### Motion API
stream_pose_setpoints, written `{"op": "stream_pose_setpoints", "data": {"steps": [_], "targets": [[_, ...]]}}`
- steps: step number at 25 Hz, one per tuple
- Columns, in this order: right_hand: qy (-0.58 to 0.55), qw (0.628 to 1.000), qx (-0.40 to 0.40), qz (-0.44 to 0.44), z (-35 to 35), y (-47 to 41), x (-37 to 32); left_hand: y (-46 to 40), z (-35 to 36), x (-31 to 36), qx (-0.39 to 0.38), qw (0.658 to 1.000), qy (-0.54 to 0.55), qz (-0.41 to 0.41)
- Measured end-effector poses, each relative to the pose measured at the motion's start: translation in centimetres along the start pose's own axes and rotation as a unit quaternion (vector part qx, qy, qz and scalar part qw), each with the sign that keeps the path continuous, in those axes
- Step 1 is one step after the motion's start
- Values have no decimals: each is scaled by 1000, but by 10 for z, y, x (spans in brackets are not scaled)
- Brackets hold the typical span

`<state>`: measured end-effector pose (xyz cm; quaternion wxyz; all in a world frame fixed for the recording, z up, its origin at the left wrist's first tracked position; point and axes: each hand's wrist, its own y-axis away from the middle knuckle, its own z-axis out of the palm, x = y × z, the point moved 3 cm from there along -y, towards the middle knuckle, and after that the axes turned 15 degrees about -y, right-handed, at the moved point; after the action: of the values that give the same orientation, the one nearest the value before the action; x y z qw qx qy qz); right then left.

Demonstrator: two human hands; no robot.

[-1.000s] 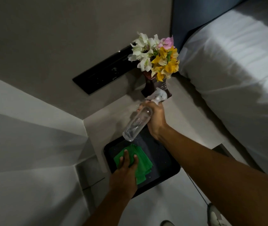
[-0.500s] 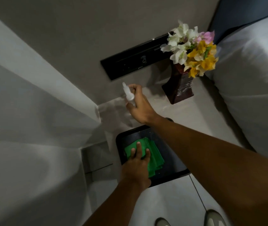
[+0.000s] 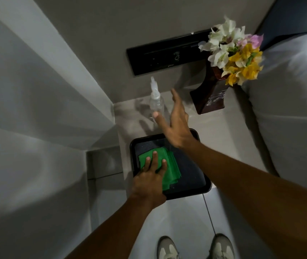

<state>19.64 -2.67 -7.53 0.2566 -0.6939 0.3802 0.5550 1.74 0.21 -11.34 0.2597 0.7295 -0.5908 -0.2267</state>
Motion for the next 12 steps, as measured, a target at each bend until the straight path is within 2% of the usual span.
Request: {"op": "stream_pose_setpoints", "data": {"steps": [1, 3, 6, 8, 12], "targets": [[18, 1000, 1, -18, -1, 21, 5, 0, 1, -2, 7, 1000, 18, -3], [88, 993, -55, -61, 0, 71, 23, -2, 7, -2, 10, 995, 96, -1], [161, 960, -214, -78, 13, 121, 52, -5, 13, -10, 46, 965, 256, 20], [197, 933, -291, -72, 25, 130, 61, -2, 17, -16, 65, 938, 339, 14], [282, 907, -305, -68, 33, 132, 62, 4, 12, -12, 150, 883, 443, -40]]}}
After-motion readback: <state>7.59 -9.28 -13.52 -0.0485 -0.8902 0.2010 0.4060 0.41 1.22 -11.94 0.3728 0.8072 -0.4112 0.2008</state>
